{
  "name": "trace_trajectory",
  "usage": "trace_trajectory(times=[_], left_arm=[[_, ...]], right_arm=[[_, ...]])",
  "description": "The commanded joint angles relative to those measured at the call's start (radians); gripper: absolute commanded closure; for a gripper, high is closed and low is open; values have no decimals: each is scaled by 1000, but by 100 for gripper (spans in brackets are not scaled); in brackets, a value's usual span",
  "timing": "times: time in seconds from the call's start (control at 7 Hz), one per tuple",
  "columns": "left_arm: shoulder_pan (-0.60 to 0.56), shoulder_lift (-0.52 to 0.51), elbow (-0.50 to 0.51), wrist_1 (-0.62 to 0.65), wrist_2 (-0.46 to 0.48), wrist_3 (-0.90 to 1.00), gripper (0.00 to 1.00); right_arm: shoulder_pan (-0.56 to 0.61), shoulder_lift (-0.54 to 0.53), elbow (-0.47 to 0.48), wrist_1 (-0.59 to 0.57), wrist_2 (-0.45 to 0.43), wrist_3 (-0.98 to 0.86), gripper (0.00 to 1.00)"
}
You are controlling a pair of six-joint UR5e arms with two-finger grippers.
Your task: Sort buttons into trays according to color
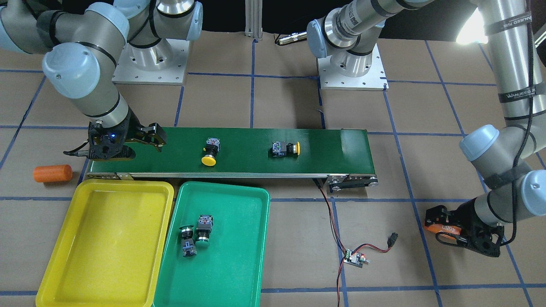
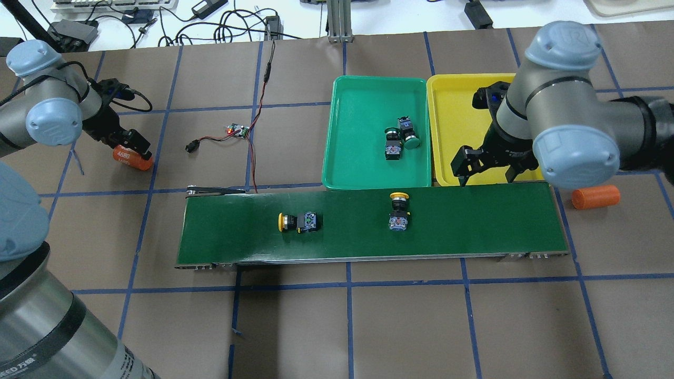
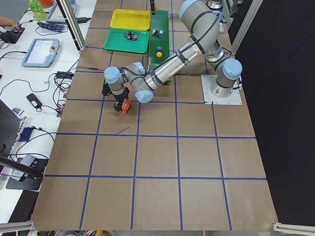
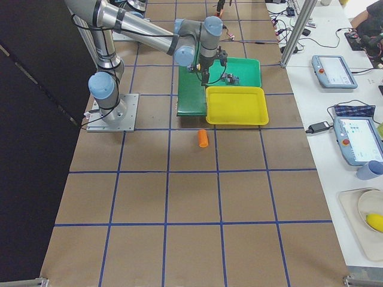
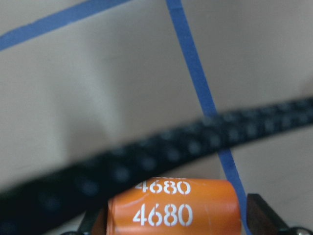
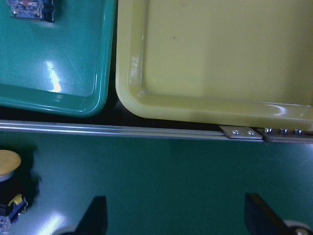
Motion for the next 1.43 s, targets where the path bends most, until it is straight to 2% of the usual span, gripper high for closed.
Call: trace_trajectory(times=[0.0, 0.14, 0.29, 0.57, 0.71, 1.0, 1.29], left_arm=[[0, -2, -12, 15, 0, -10, 17], [0, 16, -9, 9, 5, -67, 75], [-26, 57, -9, -49, 8, -200, 84], [-111, 224, -24, -254, -8, -412, 85], [-192, 313, -91, -265, -8, -522, 85], [-320, 453, -267, -241, -9, -714, 86], [-411, 515, -389, -126, -11, -804, 86]], right_arm=[[8, -28, 73, -58, 5, 41, 0], [19, -25, 73, -58, 14, 86, 0], [32, -24, 64, -58, 3, 92, 0], [34, -22, 71, -60, 6, 101, 0], [35, -24, 70, -58, 11, 106, 0], [37, -22, 71, -58, 17, 136, 0], [106, -19, 62, -61, 17, 240, 0]])
